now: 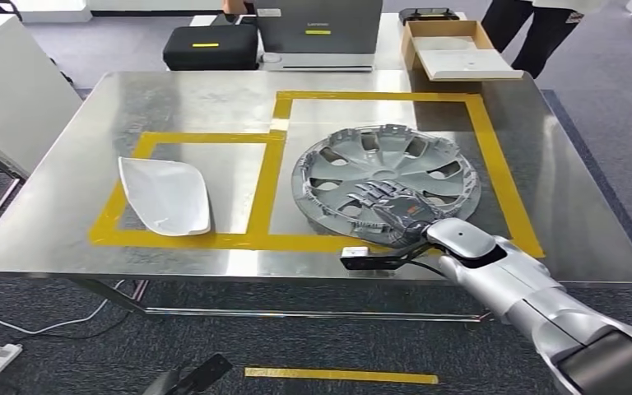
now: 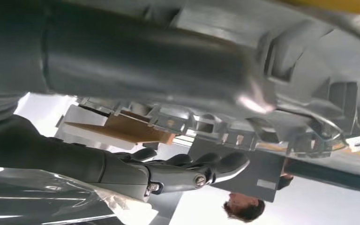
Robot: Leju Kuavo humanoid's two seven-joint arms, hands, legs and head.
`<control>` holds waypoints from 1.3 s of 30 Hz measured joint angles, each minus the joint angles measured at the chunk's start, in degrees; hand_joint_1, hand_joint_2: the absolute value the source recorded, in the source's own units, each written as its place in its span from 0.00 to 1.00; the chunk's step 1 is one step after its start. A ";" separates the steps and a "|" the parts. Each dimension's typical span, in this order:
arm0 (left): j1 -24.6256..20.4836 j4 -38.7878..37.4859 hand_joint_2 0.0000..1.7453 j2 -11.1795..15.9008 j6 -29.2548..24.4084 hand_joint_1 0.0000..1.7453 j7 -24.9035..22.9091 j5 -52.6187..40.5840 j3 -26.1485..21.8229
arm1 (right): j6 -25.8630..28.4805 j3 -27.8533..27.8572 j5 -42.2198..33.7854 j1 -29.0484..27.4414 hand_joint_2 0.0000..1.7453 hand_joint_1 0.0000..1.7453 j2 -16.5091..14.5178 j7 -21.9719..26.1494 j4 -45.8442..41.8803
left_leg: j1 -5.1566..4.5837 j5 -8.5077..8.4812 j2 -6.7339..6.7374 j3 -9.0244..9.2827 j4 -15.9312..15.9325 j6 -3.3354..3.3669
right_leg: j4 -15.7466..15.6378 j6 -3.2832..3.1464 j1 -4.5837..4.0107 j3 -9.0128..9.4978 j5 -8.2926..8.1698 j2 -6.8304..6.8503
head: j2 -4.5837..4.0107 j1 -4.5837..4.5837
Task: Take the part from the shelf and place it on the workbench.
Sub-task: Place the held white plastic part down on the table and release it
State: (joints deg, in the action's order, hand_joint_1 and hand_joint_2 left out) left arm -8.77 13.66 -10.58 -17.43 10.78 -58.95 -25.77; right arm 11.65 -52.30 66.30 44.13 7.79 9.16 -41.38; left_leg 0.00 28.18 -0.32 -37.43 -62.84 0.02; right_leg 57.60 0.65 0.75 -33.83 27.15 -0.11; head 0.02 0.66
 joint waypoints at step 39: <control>3.70 -0.02 0.00 0.96 -6.33 0.00 0.92 6.00 -5.33 | 7.63 24.64 -41.06 -48.74 0.00 0.00 -1.35 24.37 -73.92 | 0.15 3.38 -0.10 8.32 1.82 -0.28 | -0.12 -0.11 -0.33 -0.51 -0.94 0.43 | 0.00 -0.26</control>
State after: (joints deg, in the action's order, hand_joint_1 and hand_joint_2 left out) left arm -5.07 13.64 -9.62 -23.76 11.69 -52.95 -31.10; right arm 19.28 -27.66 25.24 -4.61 6.44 33.53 -115.30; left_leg 0.15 31.56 -0.41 -29.12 -61.02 -0.26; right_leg 57.48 0.54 0.42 -34.33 26.21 0.32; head 0.02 0.40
